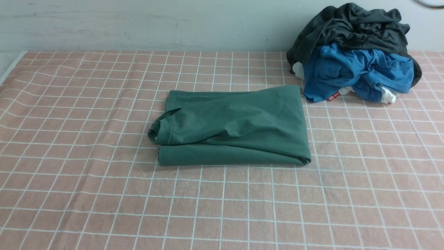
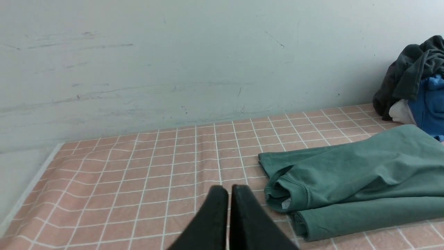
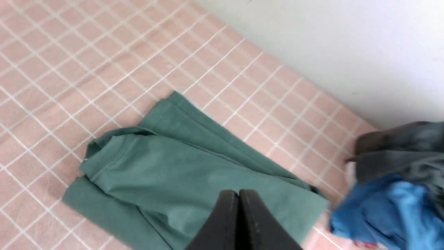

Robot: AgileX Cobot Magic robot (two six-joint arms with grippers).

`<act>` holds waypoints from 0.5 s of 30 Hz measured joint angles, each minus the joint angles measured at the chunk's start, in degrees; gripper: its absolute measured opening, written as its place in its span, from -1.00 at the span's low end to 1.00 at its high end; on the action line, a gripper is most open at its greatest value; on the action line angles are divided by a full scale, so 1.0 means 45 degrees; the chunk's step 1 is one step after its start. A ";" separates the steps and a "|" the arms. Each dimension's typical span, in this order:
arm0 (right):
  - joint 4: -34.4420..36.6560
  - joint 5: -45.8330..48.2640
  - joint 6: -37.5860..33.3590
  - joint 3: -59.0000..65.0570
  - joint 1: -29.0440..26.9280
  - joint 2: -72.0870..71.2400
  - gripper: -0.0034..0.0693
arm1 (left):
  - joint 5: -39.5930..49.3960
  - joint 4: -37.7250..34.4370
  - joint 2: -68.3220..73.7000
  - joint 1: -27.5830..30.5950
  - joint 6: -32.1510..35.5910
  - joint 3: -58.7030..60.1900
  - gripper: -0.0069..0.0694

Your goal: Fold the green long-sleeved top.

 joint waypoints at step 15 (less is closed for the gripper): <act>-0.0661 -0.9048 0.2568 1.7379 -0.0022 -1.1378 -0.94 | 0.0000 0.1107 0.0000 -0.0012 0.0000 0.0000 -0.82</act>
